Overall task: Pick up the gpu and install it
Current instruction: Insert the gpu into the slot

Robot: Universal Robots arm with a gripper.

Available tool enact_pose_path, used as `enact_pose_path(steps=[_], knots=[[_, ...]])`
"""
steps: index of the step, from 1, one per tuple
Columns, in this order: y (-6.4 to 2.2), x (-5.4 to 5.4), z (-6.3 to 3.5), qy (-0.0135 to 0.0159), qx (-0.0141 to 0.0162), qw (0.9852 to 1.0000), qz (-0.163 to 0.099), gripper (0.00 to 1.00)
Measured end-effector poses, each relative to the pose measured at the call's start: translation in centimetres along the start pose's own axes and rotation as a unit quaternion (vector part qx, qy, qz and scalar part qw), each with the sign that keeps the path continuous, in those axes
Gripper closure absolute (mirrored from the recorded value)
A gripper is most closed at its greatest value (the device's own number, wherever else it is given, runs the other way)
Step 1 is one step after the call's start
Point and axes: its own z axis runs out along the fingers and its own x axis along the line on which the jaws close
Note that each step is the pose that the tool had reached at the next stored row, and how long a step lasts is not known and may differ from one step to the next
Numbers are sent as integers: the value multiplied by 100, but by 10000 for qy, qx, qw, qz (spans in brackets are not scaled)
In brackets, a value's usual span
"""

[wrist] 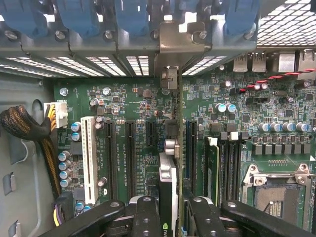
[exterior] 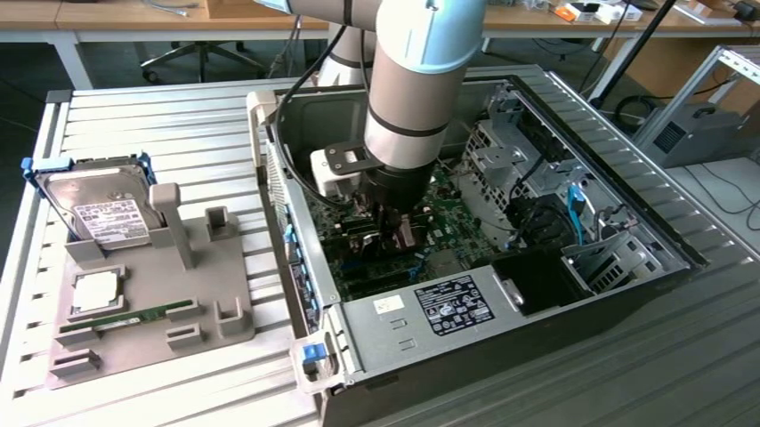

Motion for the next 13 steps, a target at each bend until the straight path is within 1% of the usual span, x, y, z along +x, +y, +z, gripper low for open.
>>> enact_pose_path(steps=[13], knots=[[3, 0, 0, 0, 4, 10000, 1, 73]])
